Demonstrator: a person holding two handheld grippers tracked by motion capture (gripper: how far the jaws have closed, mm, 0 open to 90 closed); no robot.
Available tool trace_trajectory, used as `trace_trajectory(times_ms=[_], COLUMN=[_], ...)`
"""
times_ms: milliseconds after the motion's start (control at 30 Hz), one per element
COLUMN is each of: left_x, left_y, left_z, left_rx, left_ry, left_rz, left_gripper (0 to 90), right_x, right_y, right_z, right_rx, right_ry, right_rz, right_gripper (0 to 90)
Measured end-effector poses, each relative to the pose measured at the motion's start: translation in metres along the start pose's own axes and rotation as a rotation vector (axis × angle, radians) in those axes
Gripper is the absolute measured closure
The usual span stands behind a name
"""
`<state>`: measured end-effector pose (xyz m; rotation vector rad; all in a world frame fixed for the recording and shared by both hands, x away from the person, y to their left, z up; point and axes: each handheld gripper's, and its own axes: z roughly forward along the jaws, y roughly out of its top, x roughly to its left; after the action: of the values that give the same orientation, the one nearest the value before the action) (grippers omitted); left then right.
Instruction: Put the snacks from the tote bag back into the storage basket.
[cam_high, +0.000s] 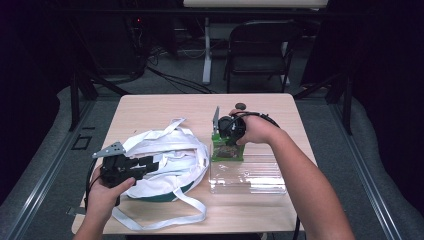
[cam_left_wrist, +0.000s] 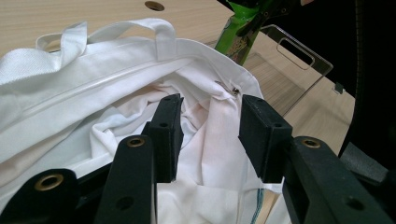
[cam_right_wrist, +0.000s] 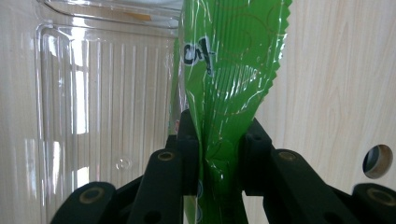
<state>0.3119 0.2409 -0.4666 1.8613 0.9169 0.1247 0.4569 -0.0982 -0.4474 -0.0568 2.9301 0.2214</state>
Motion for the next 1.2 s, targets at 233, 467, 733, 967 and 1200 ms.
trace_trajectory(times_ms=[233,467,733,967,1200], left_x=[-0.0002,-0.0001,0.0001,0.0005,-0.0003], left_y=[0.0000,-0.0001,-0.0001,-0.0003,0.0001], left_z=[0.0010,0.0009,0.0003,-0.0001,-0.0005], left_rx=[0.002,0.002,0.001,-0.002,-0.001], left_ry=[-0.003,-0.001,0.000,0.003,0.007], left_rz=[0.001,0.002,-0.001,-0.004,0.002], left_gripper=[59.0,59.0,59.1,59.1,59.5], right_x=[-0.0004,-0.0023,-0.0031,-0.0057,-0.0074], right_y=[-0.0016,-0.0033,-0.0031,-0.0036,-0.0030], right_z=[0.0021,0.0021,0.0038,0.0023,0.0013], right_rx=[-0.018,0.000,0.006,-0.016,-0.020], right_ry=[-0.001,-0.028,-0.050,-0.075,-0.117], right_rz=[0.014,0.029,0.045,0.085,0.091], right_gripper=[72.9,69.0,61.6,53.2,49.0])
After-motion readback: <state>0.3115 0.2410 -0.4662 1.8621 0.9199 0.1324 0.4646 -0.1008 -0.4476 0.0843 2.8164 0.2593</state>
